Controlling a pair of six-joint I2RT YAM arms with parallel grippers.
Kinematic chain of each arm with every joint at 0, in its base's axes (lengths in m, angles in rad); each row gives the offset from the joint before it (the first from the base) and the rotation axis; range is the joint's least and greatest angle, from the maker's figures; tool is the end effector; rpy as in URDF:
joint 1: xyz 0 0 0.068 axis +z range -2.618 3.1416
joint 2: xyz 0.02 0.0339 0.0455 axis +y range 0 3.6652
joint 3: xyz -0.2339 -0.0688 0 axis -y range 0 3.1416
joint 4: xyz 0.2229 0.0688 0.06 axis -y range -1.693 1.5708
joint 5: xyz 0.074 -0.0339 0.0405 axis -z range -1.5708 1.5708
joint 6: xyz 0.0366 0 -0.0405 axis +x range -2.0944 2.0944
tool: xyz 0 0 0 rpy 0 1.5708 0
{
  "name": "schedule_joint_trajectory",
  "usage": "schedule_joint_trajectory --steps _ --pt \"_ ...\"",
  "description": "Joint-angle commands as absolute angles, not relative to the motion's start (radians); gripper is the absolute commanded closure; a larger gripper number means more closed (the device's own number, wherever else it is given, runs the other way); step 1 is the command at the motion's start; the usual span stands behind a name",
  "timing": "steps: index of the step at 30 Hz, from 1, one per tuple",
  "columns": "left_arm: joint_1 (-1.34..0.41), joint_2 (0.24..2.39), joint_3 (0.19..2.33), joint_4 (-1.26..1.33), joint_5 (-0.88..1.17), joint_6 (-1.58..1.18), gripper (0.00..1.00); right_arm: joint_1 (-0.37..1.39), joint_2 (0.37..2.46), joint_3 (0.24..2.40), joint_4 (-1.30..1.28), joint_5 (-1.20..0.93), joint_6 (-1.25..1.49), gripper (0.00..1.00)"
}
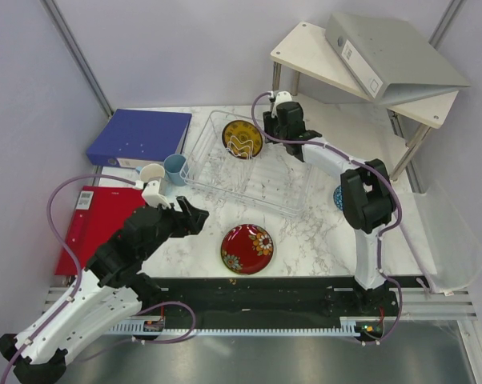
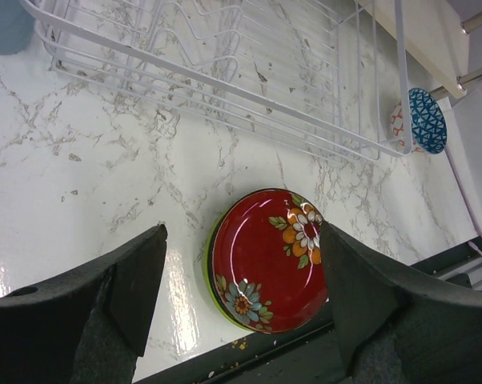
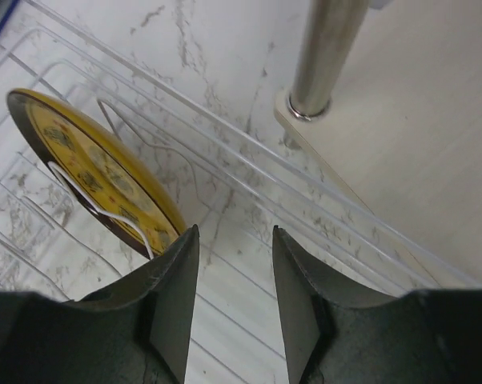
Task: Unload the mixed dishes from the dish rack
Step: Pick up the plate from the dish rack.
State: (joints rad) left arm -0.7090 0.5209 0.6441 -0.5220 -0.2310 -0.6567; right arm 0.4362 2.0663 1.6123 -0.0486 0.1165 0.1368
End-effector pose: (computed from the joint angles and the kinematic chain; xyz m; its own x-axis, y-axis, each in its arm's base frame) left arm 0.1056 -0.0796 0.2743 -0.5226 -0.3347 -0.7841 0.1952 0.8483 -0.4922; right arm 0.4138 0.1882 0.2223 -0.4772 -0.0730 -0.8758 -0.2647 0.9622 0.0640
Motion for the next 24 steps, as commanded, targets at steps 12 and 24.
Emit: schedule_joint_trajectory --steps 12,24 --pt "-0.709 0.56 0.664 -0.499 -0.267 -0.623 0.16 0.446 2.134 1.601 0.233 -0.067 0.17 0.53" --pt "-0.71 0.564 0.655 -0.5 -0.27 -0.63 0.16 0.445 2.246 1.641 0.204 -0.107 0.16 0.64"
